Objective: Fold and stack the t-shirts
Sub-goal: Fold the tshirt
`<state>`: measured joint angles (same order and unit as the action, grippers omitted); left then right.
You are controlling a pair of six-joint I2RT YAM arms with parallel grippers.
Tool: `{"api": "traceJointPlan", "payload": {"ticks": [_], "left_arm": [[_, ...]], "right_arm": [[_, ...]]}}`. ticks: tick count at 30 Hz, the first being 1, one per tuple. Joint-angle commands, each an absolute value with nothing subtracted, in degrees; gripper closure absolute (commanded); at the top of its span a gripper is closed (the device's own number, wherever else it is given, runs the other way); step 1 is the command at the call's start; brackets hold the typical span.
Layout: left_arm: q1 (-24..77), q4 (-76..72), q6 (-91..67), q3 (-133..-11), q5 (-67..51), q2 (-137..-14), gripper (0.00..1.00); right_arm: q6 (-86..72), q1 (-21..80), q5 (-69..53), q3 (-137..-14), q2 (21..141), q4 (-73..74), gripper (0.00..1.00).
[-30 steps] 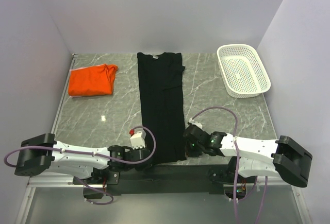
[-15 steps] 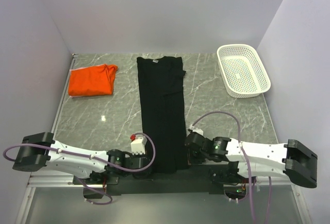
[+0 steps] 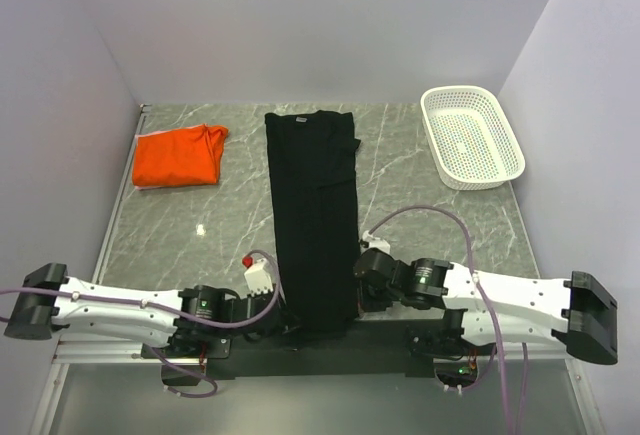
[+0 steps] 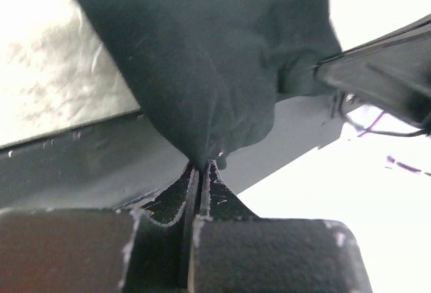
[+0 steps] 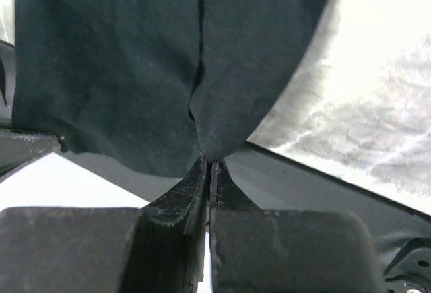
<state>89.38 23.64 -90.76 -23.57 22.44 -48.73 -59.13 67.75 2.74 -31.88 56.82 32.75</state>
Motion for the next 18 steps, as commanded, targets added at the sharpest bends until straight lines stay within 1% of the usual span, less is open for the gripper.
{"api": "traceJointPlan", "payload": {"ticks": [1, 5, 11, 18], "left_arm": [[85.0, 19.1, -87.9, -22.3, 21.6, -47.6, 0.99], [78.2, 14.5, -81.9, -20.9, 17.9, -48.7, 0.99], [68.9, 11.6, -73.0, -22.2, 15.0, -50.9, 0.99], [58.2, 8.2, -63.0, -24.3, 11.6, -56.9, 1.0]], "right_arm": [[-56.3, 66.4, 5.7, -35.6, 59.8, 32.4, 1.0], [-52.7, 62.9, 6.4, -37.6, 62.6, 31.1, 1.0], [-46.9, 57.0, 4.6, -38.4, 65.8, 26.2, 1.0], [-40.5, 50.9, 4.3, -43.8, 73.7, 22.2, 1.0]]}}
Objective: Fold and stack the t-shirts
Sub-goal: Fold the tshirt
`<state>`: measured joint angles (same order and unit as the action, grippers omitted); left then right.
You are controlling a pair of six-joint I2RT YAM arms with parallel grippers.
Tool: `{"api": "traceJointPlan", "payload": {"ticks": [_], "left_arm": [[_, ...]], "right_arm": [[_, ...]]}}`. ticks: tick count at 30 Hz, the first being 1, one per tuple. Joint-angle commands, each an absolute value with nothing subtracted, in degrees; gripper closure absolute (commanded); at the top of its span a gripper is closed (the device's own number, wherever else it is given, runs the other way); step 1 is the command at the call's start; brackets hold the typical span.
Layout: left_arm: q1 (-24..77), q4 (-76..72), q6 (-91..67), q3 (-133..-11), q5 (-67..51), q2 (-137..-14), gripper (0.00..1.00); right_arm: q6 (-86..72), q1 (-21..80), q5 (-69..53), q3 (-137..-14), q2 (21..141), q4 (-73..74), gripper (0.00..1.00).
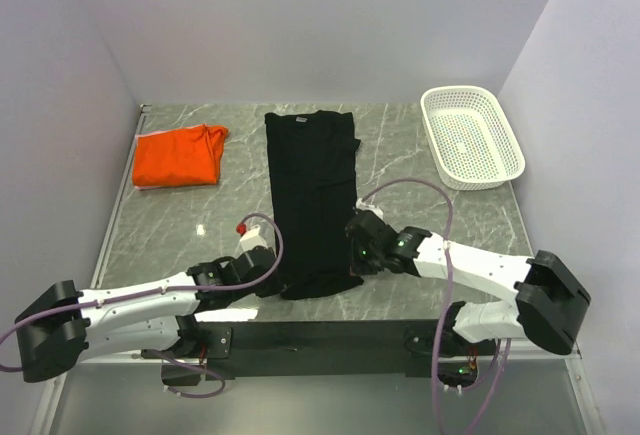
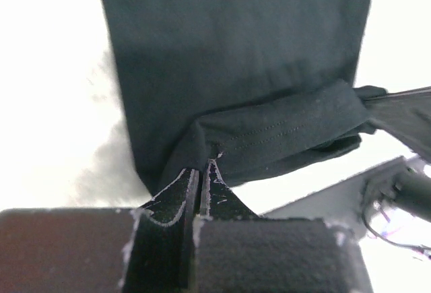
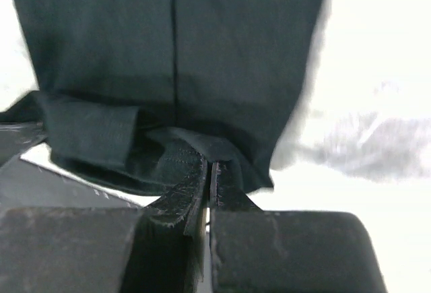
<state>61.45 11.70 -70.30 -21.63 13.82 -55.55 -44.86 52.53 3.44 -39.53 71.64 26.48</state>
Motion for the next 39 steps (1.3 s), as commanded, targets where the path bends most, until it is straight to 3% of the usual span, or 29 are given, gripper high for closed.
{"api": "traceJointPlan", "payload": {"ticks": [1, 19, 39], "left_arm": [[55.7, 7.9, -62.0, -24.5, 11.4, -57.1, 0.99], [36.4, 0.4, -43.9, -35.5, 2.3, -71.2, 0.99], [29.1, -2.2, -36.0, -49.9, -2.0, -87.4, 0.99]], "right_arm": [[-39.2, 49.8, 3.9, -45.5, 74.6, 21.6, 1.0], [-29.3, 39.2, 1.1, -60.5, 90.9, 21.2, 1.0], [-24.5, 30.9, -2.4, -72.5, 103.1, 22.6, 1.0]]}}
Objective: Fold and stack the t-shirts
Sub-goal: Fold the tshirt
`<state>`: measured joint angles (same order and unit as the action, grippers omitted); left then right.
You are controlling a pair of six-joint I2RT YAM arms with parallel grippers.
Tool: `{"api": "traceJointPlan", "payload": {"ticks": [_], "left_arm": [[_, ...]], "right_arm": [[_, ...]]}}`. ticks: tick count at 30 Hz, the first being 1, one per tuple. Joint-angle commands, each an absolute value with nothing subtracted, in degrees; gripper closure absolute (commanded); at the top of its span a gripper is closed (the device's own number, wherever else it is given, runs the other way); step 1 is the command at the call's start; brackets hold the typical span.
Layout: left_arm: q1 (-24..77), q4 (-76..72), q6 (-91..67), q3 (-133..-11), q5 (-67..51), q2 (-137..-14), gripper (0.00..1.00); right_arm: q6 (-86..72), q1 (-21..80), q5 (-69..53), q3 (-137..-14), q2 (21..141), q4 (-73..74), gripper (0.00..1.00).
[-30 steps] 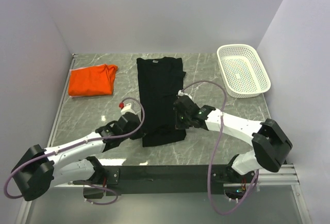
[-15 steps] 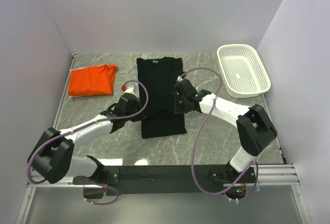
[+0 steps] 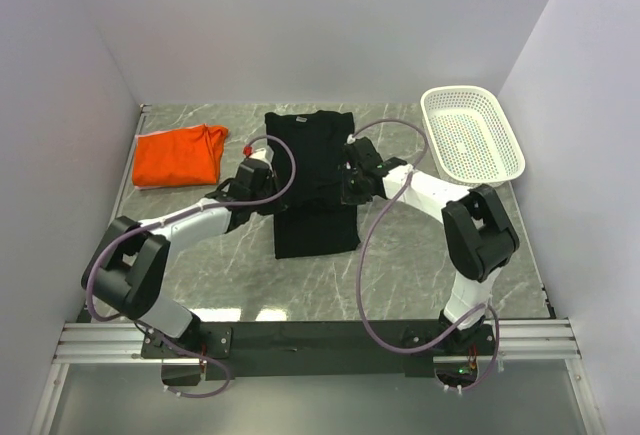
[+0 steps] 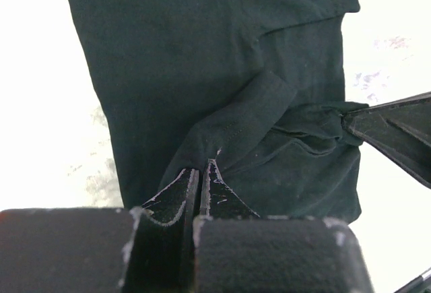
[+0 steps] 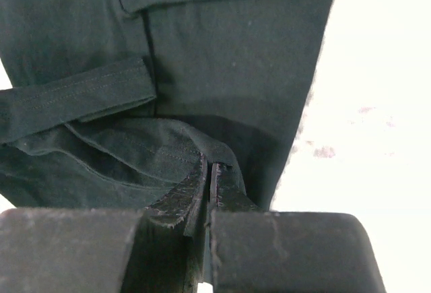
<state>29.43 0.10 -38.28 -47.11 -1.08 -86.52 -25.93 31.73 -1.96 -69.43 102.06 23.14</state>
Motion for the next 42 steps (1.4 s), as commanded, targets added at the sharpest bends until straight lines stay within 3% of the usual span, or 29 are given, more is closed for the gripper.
{"api": "traceJointPlan", "payload": {"ticks": [1, 29, 31, 32, 33, 38, 42], "left_arm": [[29.0, -2.1, -35.9, -50.6, -1.9, -87.9, 0.99], [25.0, -2.6, -32.7, -57.0, -0.4, -97.2, 0.99], [24.8, -1.4, -32.6, -58.3, -0.2, -96.8, 0.82], [24.7, -1.0, -32.5, -58.6, 1.7, -95.6, 0.74], [24.7, -0.7, -32.4, -59.1, 3.0, -94.9, 0.57], [24.7, 1.8, -32.1, -60.4, 6.7, -87.6, 0.37], [25.0, 2.9, -32.8, -56.4, 7.2, -81.9, 0.29]], "right_arm": [[-24.3, 30.8, -2.7, -73.3, 103.5, 22.7, 1.0], [-22.4, 26.7, -4.0, -84.1, 112.6, 25.8, 1.0], [-22.3, 26.2, -4.7, -84.9, 112.5, 26.4, 0.99], [-22.3, 25.9, -4.9, -85.3, 111.9, 26.5, 0.9], [-22.2, 25.8, -5.1, -85.6, 111.4, 26.7, 0.84], [-21.0, 25.8, -4.3, -86.6, 106.0, 28.6, 0.48], [-20.9, 25.8, -3.3, -82.8, 100.6, 28.2, 0.42]]}}
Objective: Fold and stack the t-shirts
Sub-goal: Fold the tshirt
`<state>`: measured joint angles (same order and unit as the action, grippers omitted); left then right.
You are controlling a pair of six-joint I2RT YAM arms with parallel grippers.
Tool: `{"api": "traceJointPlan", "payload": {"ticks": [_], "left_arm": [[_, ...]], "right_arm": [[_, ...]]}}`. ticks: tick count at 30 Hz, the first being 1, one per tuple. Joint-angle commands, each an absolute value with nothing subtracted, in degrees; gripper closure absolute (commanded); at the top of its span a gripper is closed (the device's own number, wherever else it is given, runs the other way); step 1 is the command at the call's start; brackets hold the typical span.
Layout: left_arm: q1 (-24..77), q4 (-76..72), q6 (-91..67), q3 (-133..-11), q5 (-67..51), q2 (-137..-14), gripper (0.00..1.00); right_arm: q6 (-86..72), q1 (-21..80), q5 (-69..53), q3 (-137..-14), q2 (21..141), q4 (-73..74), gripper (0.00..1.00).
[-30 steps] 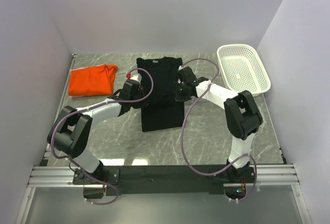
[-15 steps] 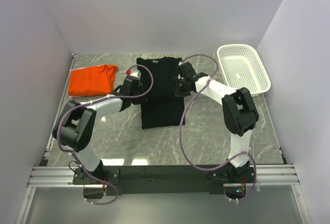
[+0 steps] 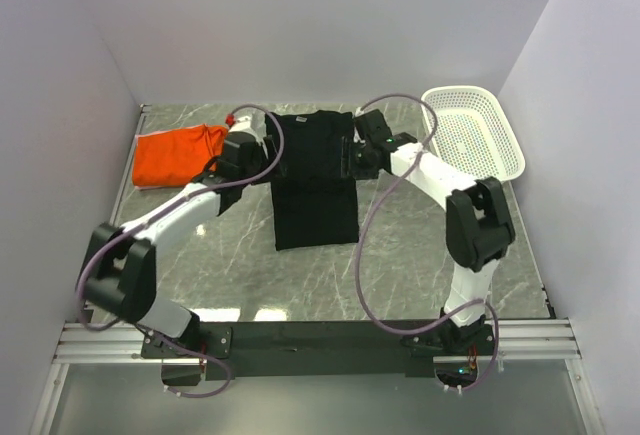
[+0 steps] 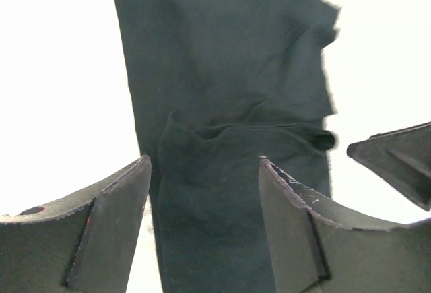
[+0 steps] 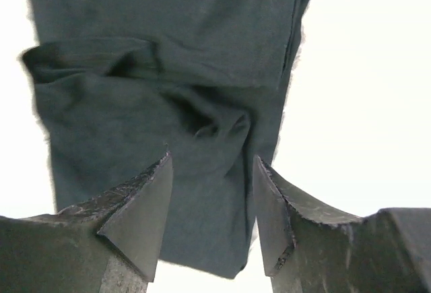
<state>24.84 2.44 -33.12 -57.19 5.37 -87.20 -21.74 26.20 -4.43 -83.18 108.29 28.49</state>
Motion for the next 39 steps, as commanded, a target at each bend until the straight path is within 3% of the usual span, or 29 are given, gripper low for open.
{"api": "traceJointPlan", "payload": {"ticks": [1, 15, 22, 39], "left_arm": [[25.1, 2.9, -33.5, -55.1, 6.2, -80.9, 0.28], [30.8, -1.3, -42.8, -29.8, 2.7, -67.8, 0.26], [30.8, -3.8, -44.6, -25.8, -0.3, -65.5, 0.24], [31.5, -11.3, -46.1, -23.0, -3.0, -76.5, 0.24]], "right_arm": [[-21.0, 25.9, -3.8, -81.7, 98.5, 27.2, 0.42], [-24.7, 31.4, -7.9, -64.3, 92.7, 21.1, 0.42], [-27.4, 32.1, -5.5, -56.8, 91.0, 18.4, 0.41], [-28.5, 32.1, -5.5, -50.3, 93.0, 15.7, 0.4]]}}
